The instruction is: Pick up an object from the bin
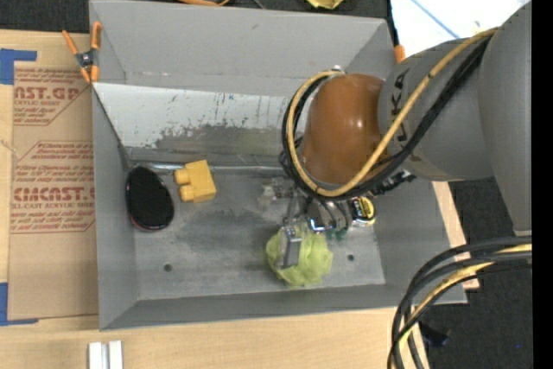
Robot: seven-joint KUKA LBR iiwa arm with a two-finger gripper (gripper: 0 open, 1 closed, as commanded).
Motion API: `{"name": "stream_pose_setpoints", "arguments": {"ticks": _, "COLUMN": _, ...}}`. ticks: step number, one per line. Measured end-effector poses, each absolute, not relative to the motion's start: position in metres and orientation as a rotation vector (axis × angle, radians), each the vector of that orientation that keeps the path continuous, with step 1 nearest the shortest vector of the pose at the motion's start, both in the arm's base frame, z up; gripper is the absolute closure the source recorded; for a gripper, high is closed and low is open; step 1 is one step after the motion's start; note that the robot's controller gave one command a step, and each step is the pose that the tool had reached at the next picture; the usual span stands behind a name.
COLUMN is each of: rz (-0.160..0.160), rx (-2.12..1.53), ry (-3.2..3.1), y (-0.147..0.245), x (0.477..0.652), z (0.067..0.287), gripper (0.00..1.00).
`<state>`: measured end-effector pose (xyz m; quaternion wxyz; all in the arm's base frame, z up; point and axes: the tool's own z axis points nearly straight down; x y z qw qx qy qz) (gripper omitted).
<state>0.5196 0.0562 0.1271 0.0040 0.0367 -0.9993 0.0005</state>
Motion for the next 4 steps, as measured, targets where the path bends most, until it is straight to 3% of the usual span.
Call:
{"name": "stream_pose_setpoints", "arguments": {"ticks": 1, "rz": 0.0, "rx": 0.329, "ry": -3.122, "y": 0.053, "x": 0.531, "z": 0.072, "gripper": 0.0}}
{"name": "stream_pose_setpoints", "arguments": {"ticks": 3, "rz": 0.0, "rx": 0.224, "ry": -3.131, "y": 0.012, "x": 0.564, "z": 0.098, "gripper": 0.0}}
{"name": "stream_pose_setpoints", "arguments": {"ticks": 4, "rz": -0.004, "rx": 0.489, "ry": -3.097, "y": 0.025, "x": 0.499, "z": 0.132, "gripper": 0.0}}
